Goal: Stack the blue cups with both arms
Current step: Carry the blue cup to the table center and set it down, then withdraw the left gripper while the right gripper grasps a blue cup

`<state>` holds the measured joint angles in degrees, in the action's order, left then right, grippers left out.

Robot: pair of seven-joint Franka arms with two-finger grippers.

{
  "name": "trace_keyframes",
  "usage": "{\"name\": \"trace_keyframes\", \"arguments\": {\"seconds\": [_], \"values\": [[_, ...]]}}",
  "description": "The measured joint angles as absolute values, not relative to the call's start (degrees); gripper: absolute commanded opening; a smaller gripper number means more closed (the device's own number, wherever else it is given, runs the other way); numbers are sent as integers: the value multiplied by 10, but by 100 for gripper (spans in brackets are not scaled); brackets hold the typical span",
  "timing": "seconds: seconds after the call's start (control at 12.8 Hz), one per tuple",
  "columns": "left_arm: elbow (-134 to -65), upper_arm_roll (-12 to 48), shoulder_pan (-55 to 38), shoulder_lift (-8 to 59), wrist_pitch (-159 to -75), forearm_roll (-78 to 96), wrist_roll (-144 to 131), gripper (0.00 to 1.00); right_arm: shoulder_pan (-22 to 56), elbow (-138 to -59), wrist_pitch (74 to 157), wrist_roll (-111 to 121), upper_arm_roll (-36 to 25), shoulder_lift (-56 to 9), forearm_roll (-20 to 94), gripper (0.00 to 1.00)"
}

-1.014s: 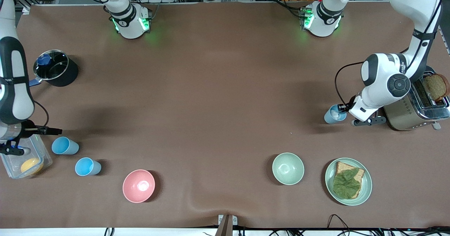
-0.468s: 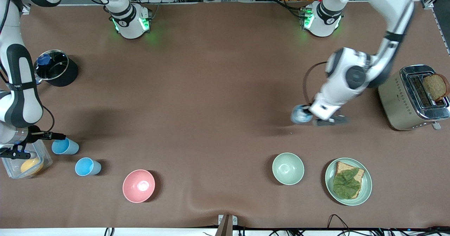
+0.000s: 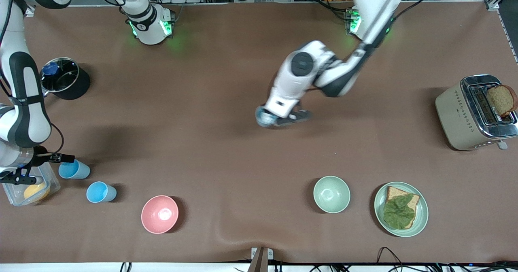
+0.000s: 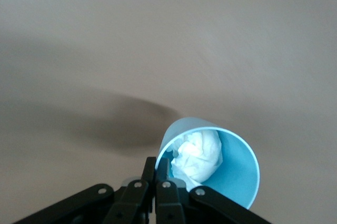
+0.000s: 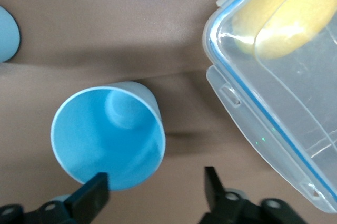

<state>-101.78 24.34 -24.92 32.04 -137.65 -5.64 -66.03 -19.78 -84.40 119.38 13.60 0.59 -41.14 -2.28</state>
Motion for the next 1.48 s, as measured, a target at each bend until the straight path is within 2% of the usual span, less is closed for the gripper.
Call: {"name": "trace_keyframes", "arguments": {"seconds": [0.08, 0.16, 0.23, 0.31, 0.55, 0.7, 0.94, 1.25, 1.48], "values": [[-991, 228, -287, 346, -1377, -66, -689, 0, -198, -844, 1195, 136, 6, -412, -23, 33], [-971, 208, -323, 368, -1376, -76, -708, 12, -198, -844, 1197, 136, 6, -412, -23, 34], [-959, 185, -356, 385, -1376, -87, -719, 52, -198, -844, 1199, 136, 6, -413, -23, 34], [-952, 161, -385, 394, -1376, -96, -724, 100, -198, -844, 1199, 136, 6, -413, -22, 35], [-938, 129, -417, 399, -1352, -101, -733, 100, -198, -843, 1207, 136, 17, -416, -14, 37], [-897, 126, -414, 383, -1277, -102, -733, 100, -197, -837, 1208, 136, 29, -417, -12, 37], [-837, 121, -395, 298, -1146, -108, -728, 100, -197, -828, 1209, 136, 34, -418, -11, 37], [-826, 116, -281, 151, -1032, -109, -584, 100, -197, -797, 1209, 143, 39, -418, -11, 36], [-830, 113, -155, 102, -974, -109, -438, 100, -197, -791, 1231, 153, 41, -420, -7, 36]]}}
